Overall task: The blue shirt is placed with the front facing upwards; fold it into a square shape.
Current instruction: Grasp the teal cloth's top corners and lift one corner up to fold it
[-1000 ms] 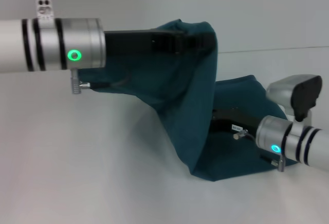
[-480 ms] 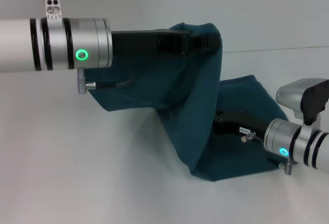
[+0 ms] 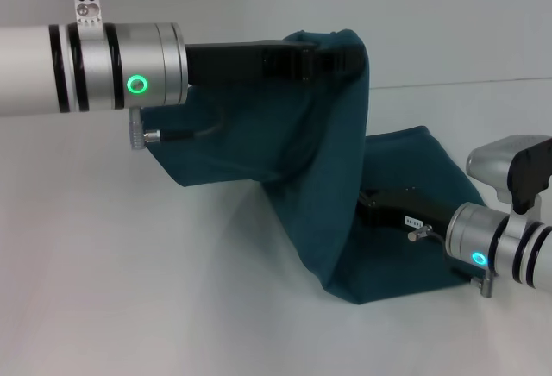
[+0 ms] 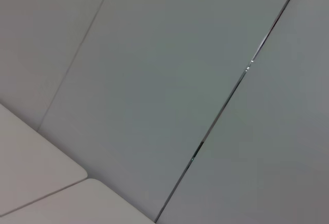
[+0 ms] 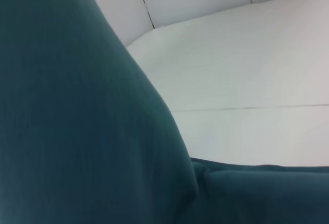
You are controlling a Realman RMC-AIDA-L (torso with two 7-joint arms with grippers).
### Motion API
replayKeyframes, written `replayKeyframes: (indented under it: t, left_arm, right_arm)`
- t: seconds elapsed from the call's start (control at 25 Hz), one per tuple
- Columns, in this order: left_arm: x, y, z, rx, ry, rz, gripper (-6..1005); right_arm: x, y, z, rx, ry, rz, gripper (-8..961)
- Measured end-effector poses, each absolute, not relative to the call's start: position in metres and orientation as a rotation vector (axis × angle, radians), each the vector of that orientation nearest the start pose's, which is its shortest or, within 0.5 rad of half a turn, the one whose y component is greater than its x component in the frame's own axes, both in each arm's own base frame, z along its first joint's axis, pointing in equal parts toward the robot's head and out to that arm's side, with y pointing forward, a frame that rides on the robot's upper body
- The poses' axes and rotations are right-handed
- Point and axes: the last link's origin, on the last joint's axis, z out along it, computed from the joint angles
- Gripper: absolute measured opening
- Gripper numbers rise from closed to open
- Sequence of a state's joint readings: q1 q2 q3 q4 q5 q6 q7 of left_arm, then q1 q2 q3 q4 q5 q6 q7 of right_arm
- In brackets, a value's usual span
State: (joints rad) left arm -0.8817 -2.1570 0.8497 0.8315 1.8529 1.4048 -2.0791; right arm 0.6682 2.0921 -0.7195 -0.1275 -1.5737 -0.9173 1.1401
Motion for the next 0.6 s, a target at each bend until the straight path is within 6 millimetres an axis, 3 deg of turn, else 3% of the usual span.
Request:
replayKeyframes:
  t: [0.6]
  left_arm:
    - [-0.0710,0.4068,-0.0087,-2.849,-0.807,-0.917,38]
  right_arm:
    - [0.2964,0.3576,-0.0747,-2.224,1.049,0.653,6]
